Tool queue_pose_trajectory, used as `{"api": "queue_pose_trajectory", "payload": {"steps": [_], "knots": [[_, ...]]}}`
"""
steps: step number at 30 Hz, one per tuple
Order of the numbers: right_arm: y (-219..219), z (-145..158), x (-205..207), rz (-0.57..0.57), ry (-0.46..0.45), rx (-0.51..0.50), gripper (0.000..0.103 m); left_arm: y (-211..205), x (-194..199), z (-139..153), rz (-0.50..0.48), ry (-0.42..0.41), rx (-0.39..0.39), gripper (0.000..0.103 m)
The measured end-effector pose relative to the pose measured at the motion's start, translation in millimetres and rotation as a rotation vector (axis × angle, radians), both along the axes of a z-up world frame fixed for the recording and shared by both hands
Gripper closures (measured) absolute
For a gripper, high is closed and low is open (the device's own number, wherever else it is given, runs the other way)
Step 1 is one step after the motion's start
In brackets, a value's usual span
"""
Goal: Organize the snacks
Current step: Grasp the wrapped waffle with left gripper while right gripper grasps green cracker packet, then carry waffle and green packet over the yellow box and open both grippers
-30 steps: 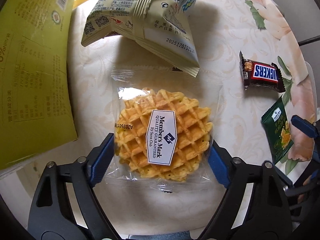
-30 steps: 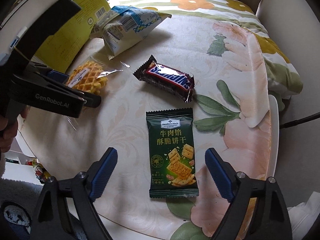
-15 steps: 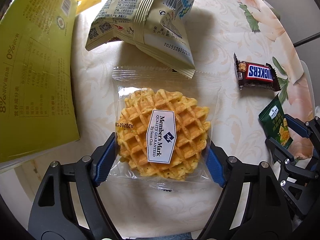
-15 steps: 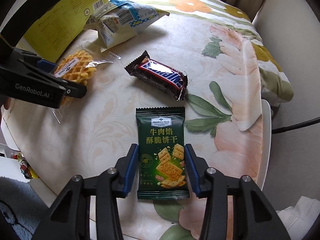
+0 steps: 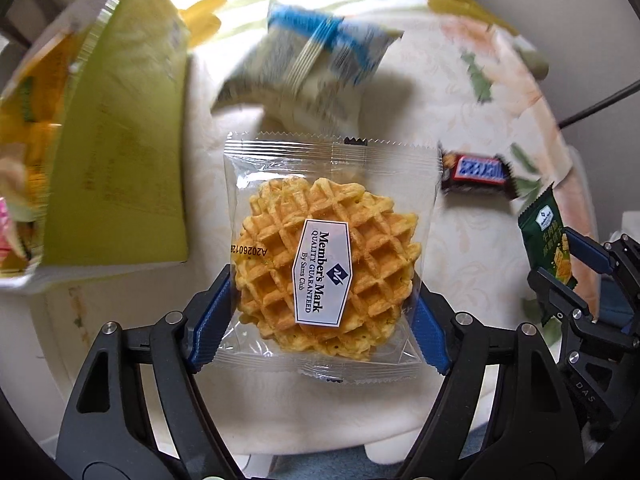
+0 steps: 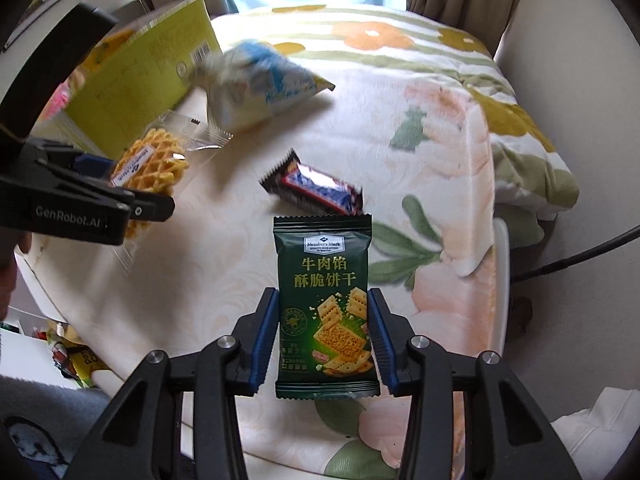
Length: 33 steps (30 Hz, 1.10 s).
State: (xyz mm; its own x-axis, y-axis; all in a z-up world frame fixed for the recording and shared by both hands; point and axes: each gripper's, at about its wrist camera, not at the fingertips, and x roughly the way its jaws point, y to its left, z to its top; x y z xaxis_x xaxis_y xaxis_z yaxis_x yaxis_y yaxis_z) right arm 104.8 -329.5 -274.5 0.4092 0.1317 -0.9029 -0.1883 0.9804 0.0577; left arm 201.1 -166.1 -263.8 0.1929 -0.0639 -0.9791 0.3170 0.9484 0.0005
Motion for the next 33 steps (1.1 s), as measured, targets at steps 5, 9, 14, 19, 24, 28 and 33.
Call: {"api": "queue_pose_trajectory", "payload": {"steps": [5,9,14,19,24,28,33], "knots": [[4.8,35.6,6.1,0.025,-0.066,0.043,0.063,19.9,-15.1,41.0,0.063,-0.067,-0.059,0.026],[16.0,68.7,18.2,0.063,-0.130,0.084,0.063,41.0,-21.9,89.2,0.107,-0.158,-0.098,0.026],[45.1,112.9,37.2,0.115,-0.215,0.087,0.063,77.3,-14.3,138.1,0.153,-0.260,-0.130,0.026],[84.9,149.8,62.5,0.158,-0.273,0.103,0.063,126.5,4.4,170.7,0.198,-0.335,-0.154,0.026],[136.0,169.6,95.3,0.182,-0.298,0.133,0.063,181.3,30.1,180.5,0.245,-0.358,-0.171,0.026],[178.6,176.9,120.2,0.206,-0.311,0.151,0.063,231.5,57.4,177.1,0.283,-0.347,-0.173,0.026],[226.6,174.5,151.7,0.207,-0.305,0.171,0.063,285.7,91.4,161.7,0.296,-0.299,-0.185,0.026]]}}
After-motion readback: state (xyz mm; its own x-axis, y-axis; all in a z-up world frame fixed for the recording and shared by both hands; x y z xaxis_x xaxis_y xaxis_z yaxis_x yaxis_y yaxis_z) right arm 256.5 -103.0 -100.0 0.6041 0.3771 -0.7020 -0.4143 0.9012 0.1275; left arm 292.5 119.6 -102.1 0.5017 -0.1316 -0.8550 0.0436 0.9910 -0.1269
